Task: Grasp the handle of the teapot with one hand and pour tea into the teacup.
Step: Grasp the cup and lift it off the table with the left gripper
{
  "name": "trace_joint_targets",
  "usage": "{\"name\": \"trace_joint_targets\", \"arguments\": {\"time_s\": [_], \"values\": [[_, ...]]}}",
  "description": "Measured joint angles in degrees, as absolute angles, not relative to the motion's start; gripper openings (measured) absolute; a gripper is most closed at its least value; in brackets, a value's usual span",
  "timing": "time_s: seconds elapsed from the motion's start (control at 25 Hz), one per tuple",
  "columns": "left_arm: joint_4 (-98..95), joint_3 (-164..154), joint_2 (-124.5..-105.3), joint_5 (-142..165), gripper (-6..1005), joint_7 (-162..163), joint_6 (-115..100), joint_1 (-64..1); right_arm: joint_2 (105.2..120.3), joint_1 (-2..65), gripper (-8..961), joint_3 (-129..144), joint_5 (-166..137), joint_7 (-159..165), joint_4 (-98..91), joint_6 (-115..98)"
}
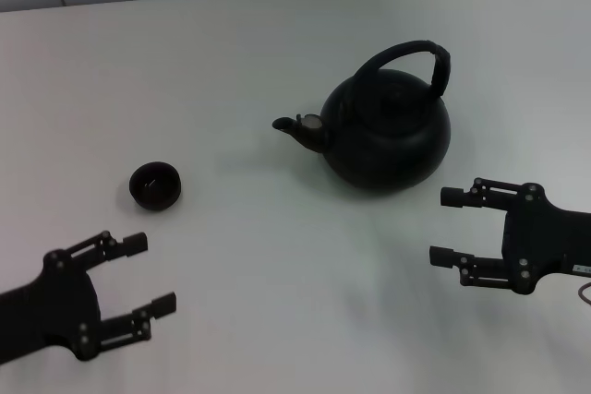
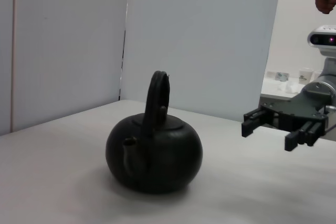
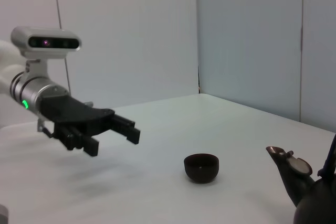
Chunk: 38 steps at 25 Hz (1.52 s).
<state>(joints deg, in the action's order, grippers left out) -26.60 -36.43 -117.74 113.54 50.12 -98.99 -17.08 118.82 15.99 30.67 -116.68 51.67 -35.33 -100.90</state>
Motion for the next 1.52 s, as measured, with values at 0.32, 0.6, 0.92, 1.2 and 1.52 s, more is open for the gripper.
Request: {"name": "trace_joint_targets", "arguments": {"time_s": [0.32, 0.6, 0.92, 1.2, 1.52], "values": [[-27.33, -36.56, -116.15, 113.7, 786, 53.51, -99.67, -19.17, 118.89, 16.24, 725, 30.67, -116.71, 51.68, -35.33, -100.91], [-27.34, -36.56, -116.47, 113.96, 752, 53.17, -99.67, -19.47, 118.92, 16.33, 725, 30.67, -116.61, 51.68, -35.33, -101.01], [-27.33, -35.94, -117.27, 113.78, 759, 52.82, -99.29, -19.12, 118.91, 16.45, 725, 30.67, -116.43, 51.68, -35.33, -100.98], [-26.72, -25.85, -118.17, 112.4, 765, 51.13, -96.23, -18.89, 119.06, 16.52, 725, 30.29, -116.32, 51.68, -35.06, -100.98], [-18.48, -16.51, -118.42, 109.79, 804, 41.01, -90.64, -19.85, 119.09, 16.44, 725, 29.94, -116.08, 52.02, -35.33, -101.25]]}}
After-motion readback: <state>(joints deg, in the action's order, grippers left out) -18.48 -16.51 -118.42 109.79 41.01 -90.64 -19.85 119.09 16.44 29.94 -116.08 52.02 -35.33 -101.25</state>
